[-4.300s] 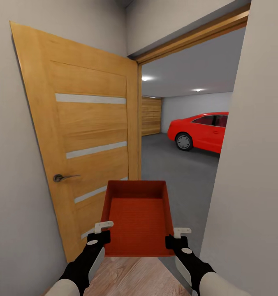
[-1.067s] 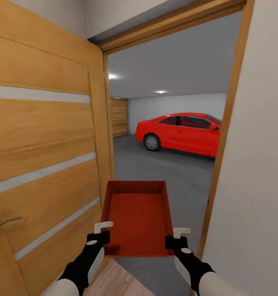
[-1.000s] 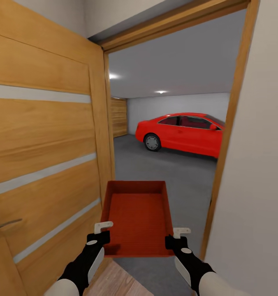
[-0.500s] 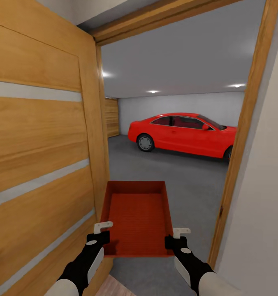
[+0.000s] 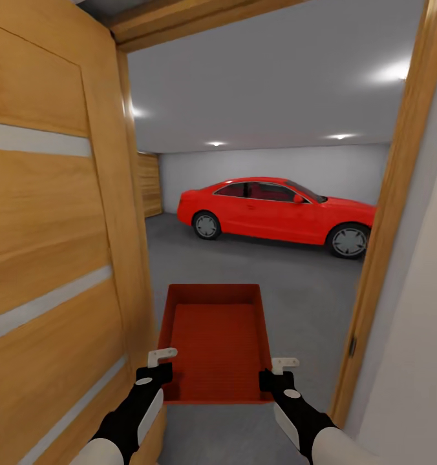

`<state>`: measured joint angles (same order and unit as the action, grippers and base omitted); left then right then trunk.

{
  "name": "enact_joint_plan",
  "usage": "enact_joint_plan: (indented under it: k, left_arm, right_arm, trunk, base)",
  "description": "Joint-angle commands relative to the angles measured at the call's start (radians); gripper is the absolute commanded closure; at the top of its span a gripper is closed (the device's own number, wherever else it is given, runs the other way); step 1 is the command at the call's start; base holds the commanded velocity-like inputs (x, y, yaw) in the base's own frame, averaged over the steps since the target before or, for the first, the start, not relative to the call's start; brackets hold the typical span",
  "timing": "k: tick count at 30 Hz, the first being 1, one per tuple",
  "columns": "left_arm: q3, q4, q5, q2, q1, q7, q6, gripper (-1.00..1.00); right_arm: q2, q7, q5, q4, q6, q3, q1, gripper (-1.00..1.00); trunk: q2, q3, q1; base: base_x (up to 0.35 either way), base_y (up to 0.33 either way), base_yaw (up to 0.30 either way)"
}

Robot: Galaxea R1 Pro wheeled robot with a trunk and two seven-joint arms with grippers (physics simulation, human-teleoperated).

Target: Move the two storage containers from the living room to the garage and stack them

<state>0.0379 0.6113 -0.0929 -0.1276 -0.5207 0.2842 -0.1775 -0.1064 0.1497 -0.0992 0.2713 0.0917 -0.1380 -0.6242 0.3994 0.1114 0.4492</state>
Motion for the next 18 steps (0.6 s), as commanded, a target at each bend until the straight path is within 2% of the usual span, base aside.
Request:
enact_joint_plan:
  k: [1, 12, 18]
  left_arm:
    - [0.002, 0.002, 0.007, 0.008, 0.001, 0.013, -0.008, 1.0]
    - [0.0, 0.002, 0.006, 0.008, 0.001, 0.013, -0.009, 1.0]
    - [0.002, 0.002, 0.007, 0.008, 0.001, 0.013, -0.008, 1.0]
  right_arm:
    - [0.001, 0.005, -0.007, 0.0, 0.005, 0.017, -0.002, 1.0]
    - [0.001, 0.005, -0.007, 0.0, 0.005, 0.018, -0.002, 1.0]
    - [0.001, 0.005, -0.007, 0.0, 0.005, 0.018, -0.002, 1.0]
  trunk:
    - [0.001, 0.0, 0.001]
    - [0.001, 0.0, 0.001]
    - [0.001, 0.0, 0.001]
  base:
    - [0.297, 0.168, -0.252]
    - [0.298, 0.165, -0.251]
    - [0.316, 0.1, -0.252]
